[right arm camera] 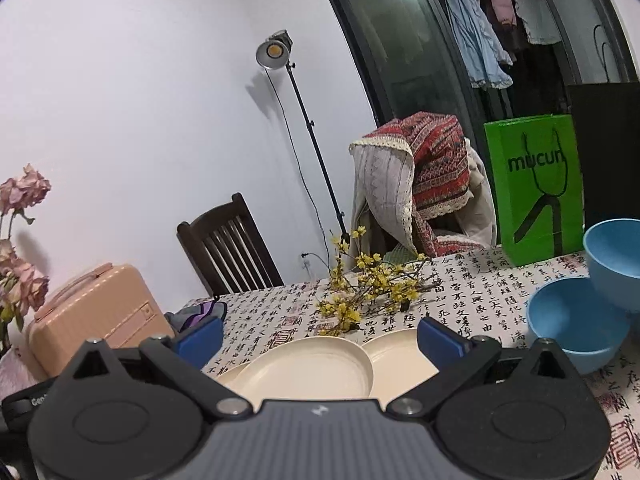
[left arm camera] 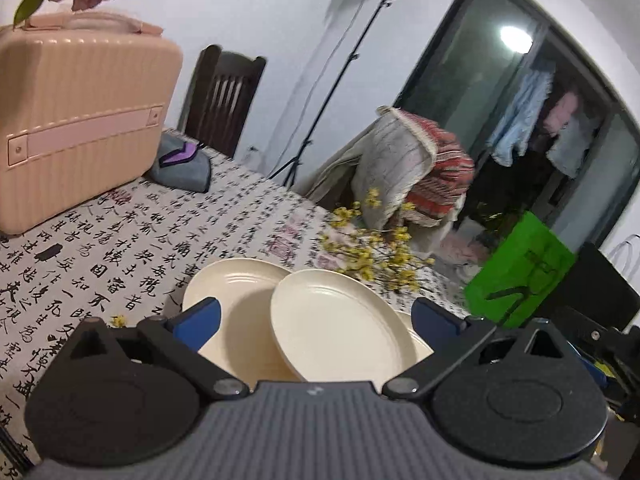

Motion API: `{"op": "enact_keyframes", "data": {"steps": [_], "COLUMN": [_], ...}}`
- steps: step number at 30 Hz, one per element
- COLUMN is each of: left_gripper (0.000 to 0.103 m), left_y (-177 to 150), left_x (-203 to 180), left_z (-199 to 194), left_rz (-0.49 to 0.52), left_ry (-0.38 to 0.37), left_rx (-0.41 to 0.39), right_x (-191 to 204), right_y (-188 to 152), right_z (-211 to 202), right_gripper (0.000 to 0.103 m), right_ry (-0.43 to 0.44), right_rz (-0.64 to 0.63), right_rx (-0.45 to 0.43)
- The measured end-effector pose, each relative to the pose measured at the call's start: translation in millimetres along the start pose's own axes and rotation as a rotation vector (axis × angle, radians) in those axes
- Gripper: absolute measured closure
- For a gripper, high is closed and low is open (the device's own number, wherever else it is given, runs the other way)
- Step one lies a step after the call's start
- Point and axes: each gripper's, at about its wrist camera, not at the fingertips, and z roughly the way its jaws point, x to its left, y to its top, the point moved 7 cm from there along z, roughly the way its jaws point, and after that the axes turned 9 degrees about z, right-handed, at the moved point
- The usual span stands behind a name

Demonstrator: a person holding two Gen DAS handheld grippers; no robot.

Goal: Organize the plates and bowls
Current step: 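Move both open grippers toward the rim of the top cream plate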

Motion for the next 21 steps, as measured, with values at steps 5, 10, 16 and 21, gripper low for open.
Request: {"op": "enact_keyframes", "data": {"steps": [5,10,16,21], "left_gripper": [0.000,0.000,0.000,0.000], "left_y": [12,20,27,24], "left_x": [2,2,6,10], "left_z": [21,42,62,86], "left_rz": [-0.044,-0.058,-0.127,-0.110], "left_ry": [0.020,0.052,0.074,0.107], "left_rx": [0.019,0.043,0.054,0.077], "right_x": [-5,-11,-18,-34], "right_y": [8,12,18,13], "right_z": [27,47,73,93], "right_gripper": [0.000,0.000,0.000,0.000], "right_ry": [-0.031,-0.058,-0.042,-0.039], "right_rz": [0.007,0.030,0.088,0.124], "right_rx": [0.035,0.069,0.100,0.120]}}
